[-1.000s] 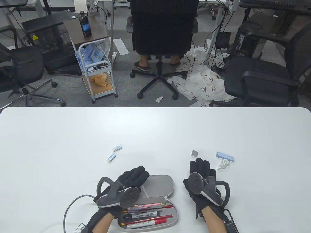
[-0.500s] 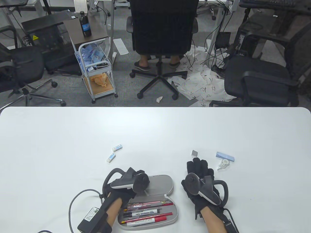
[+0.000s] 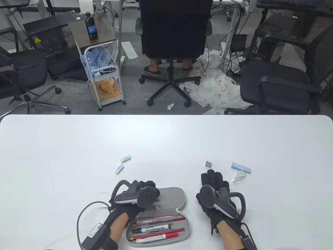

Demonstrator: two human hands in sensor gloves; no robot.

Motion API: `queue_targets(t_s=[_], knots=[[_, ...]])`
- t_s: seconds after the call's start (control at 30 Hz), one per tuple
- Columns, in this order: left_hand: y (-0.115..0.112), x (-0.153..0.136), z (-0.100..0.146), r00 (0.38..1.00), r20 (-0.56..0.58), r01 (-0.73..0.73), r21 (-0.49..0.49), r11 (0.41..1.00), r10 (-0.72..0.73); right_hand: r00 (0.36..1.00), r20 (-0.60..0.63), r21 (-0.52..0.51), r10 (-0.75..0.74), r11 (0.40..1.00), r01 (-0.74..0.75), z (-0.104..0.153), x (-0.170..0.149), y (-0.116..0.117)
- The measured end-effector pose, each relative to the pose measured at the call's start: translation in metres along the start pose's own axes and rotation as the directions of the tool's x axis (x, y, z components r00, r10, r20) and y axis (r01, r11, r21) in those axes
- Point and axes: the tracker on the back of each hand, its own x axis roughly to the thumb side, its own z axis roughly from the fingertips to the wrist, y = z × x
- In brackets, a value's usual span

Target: Pack double-layer zippered pencil case

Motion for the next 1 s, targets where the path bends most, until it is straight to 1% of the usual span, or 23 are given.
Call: queue_targets(t_s=[0.07,0.13,0.17,0.23,0.3,0.37,0.4,0.43,0.47,0.5,0.57,0.6,0.67,0.73,0.83,0.9,0.93,1.0], knots=[[0.000,0.000,-0.001,1.000,-0.001,0.006,-0.003,1.000,-0.006,0.999,-0.024,-0.044,-0.046,0.998,0.045,-0.007,-0.019,-0.013],[0.000,0.001,-0.001,1.000,-0.004,0.011,-0.006,1.000,-0.011,0.995,-0.052,-0.065,-0.086,0.994,0.082,-0.019,-0.041,-0.023],[0.000,0.001,-0.001,1.000,-0.006,0.013,-0.007,1.000,-0.013,0.991,-0.088,-0.066,-0.100,0.993,0.094,-0.025,-0.051,-0.027],[0.000,0.002,-0.001,1.000,-0.006,0.020,-0.008,1.000,-0.020,0.970,-0.238,-0.089,-0.058,0.995,0.037,-0.038,-0.074,-0.036],[0.000,0.002,0.000,1.000,-0.004,0.027,-0.003,1.000,-0.027,0.956,-0.287,-0.067,-0.062,0.997,0.045,-0.055,-0.093,-0.038],[-0.001,0.003,0.000,1.000,-0.006,0.029,-0.005,1.000,-0.029,0.921,-0.389,0.004,-0.029,0.999,0.033,-0.074,-0.113,-0.037],[0.000,0.004,0.000,0.999,-0.007,0.032,-0.017,0.999,-0.032,0.907,-0.421,0.081,0.016,0.997,0.021,-0.085,-0.124,-0.034],[0.000,0.004,0.000,0.999,-0.009,0.032,-0.016,0.999,-0.032,0.905,-0.424,0.127,0.036,0.992,0.020,-0.091,-0.129,-0.032],[-0.001,0.004,0.000,0.999,-0.012,0.030,-0.018,0.999,-0.030,0.899,-0.434,0.198,0.059,0.980,0.031,-0.100,-0.137,-0.027],[-0.001,0.004,0.000,1.000,-0.016,0.025,-0.022,0.999,-0.025,0.893,-0.443,0.229,0.080,0.973,0.026,-0.107,-0.141,-0.023],[-0.001,0.004,0.000,1.000,-0.017,0.025,-0.025,0.999,-0.025,0.894,-0.433,0.277,0.115,0.961,0.010,-0.117,-0.144,-0.016],[-0.001,0.004,-0.001,1.000,-0.018,0.024,-0.032,0.999,-0.024,0.896,-0.420,0.320,0.140,0.947,0.002,-0.123,-0.143,-0.012],[-0.001,0.004,-0.001,1.000,-0.018,0.021,-0.035,0.999,-0.021,0.901,-0.393,0.350,0.184,0.936,-0.038,-0.131,-0.138,-0.009],[-0.001,0.004,-0.001,1.000,-0.022,0.018,-0.042,0.999,-0.019,0.913,-0.354,0.400,0.202,0.915,-0.048,-0.140,-0.133,-0.002],[-0.001,0.004,-0.001,1.000,-0.025,0.003,-0.058,0.998,-0.005,0.913,-0.343,0.408,0.219,0.911,-0.065,-0.148,-0.129,0.002],[0.000,0.003,-0.001,1.000,-0.028,-0.014,-0.058,0.998,0.012,0.911,-0.330,0.440,0.249,0.894,-0.085,-0.153,-0.125,0.005],[0.000,0.002,-0.001,0.999,-0.028,-0.018,-0.056,0.998,0.017,0.908,-0.311,0.464,0.280,0.879,-0.112,-0.156,-0.123,0.006],[-0.001,0.002,-0.001,0.999,-0.027,-0.026,-0.046,0.999,0.025,0.898,-0.286,0.466,0.334,0.867,-0.174,-0.160,-0.118,0.006]])
